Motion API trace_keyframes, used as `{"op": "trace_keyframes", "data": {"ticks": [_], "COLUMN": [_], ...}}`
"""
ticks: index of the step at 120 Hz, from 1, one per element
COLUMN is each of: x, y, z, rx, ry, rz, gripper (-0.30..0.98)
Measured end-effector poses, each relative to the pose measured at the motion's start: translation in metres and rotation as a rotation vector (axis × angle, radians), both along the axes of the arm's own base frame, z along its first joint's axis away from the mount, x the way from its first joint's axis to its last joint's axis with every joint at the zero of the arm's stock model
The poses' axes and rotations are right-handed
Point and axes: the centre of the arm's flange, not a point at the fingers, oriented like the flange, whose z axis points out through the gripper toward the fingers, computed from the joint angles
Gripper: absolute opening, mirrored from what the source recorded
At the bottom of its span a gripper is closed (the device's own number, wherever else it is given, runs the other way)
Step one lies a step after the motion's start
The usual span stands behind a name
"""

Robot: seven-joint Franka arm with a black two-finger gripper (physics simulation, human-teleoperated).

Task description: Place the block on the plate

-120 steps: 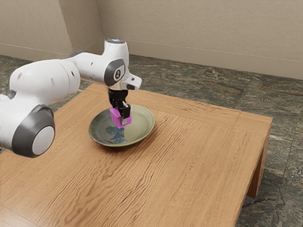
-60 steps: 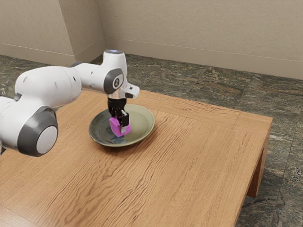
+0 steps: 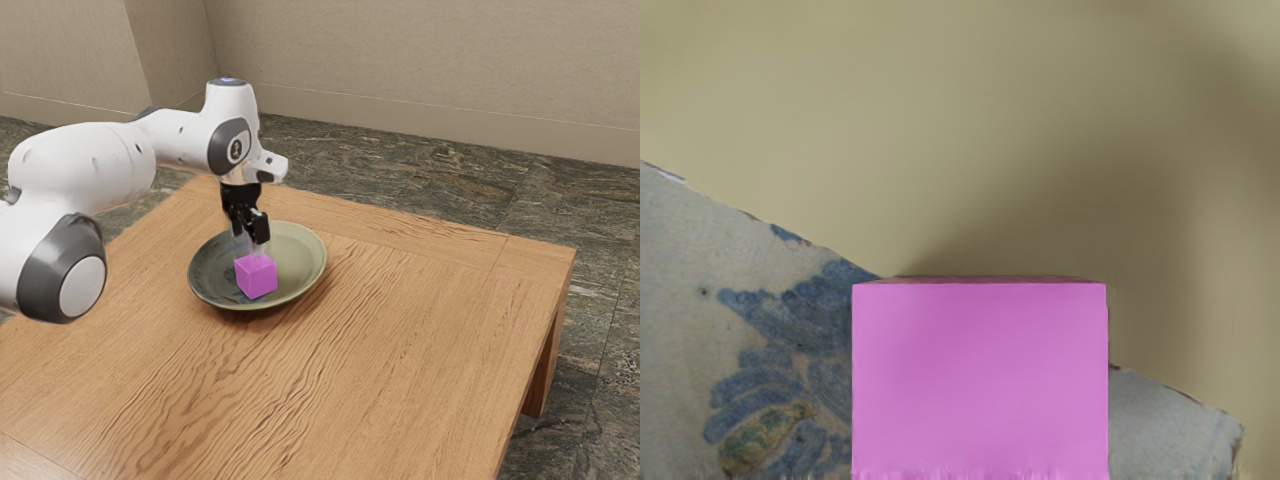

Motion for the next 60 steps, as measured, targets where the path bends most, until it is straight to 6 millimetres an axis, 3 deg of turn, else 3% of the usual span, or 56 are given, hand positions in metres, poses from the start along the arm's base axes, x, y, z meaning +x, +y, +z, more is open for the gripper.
{"op": "trace_keyframes", "data": {"ticks": [20,60], "x": [-0.028,-0.124], "y": [-0.018,-0.083], "z": [0.057,0.129], "rx": [-0.038,-0.134], "ry": [-0.015,0.045], "rz": [0.024,0.075], "gripper": [0.67,0.68]}}
